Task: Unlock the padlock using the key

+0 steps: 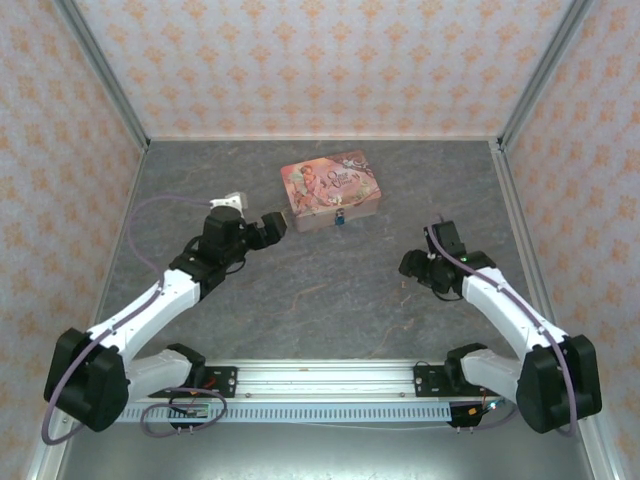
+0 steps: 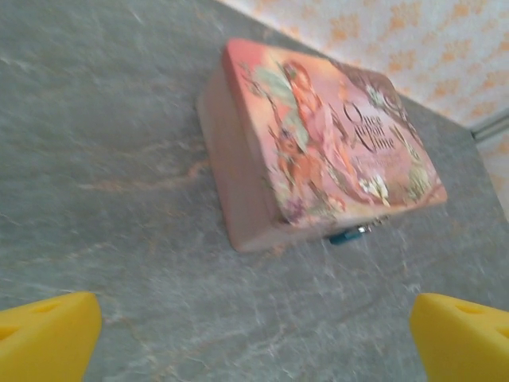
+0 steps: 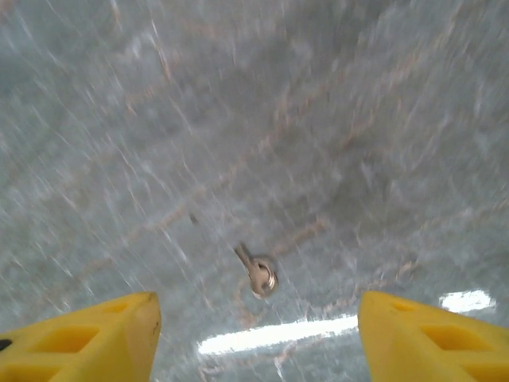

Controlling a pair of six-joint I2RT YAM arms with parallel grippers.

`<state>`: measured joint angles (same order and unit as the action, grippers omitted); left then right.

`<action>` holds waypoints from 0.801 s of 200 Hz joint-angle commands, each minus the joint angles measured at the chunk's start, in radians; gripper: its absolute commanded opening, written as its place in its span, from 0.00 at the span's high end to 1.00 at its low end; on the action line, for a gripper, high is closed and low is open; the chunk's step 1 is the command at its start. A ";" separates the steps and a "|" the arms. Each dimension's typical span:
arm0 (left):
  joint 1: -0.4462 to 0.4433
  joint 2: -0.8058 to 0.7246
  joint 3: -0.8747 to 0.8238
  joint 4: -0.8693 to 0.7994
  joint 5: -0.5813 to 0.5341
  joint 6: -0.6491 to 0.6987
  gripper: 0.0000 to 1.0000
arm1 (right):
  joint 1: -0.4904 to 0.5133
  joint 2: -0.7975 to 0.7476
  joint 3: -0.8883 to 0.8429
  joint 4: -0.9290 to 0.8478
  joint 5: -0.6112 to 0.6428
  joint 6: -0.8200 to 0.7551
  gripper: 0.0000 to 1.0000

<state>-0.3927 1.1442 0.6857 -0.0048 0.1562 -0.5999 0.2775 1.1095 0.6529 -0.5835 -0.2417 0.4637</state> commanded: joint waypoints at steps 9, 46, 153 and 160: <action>-0.055 0.073 0.051 0.059 0.054 -0.038 0.00 | 0.030 0.051 -0.043 -0.006 -0.027 0.074 0.42; -0.092 0.131 0.073 0.090 0.065 -0.041 0.00 | 0.072 0.149 -0.012 -0.001 0.003 0.057 0.51; -0.103 0.164 0.115 0.055 0.062 -0.031 0.00 | 0.080 0.276 0.060 0.039 0.053 0.036 0.67; -0.103 0.164 0.118 0.053 0.062 -0.031 0.00 | 0.080 0.282 0.061 0.042 0.051 0.033 0.68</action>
<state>-0.4847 1.3033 0.7643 0.0532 0.2218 -0.6319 0.3492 1.3727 0.6849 -0.5510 -0.2249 0.5045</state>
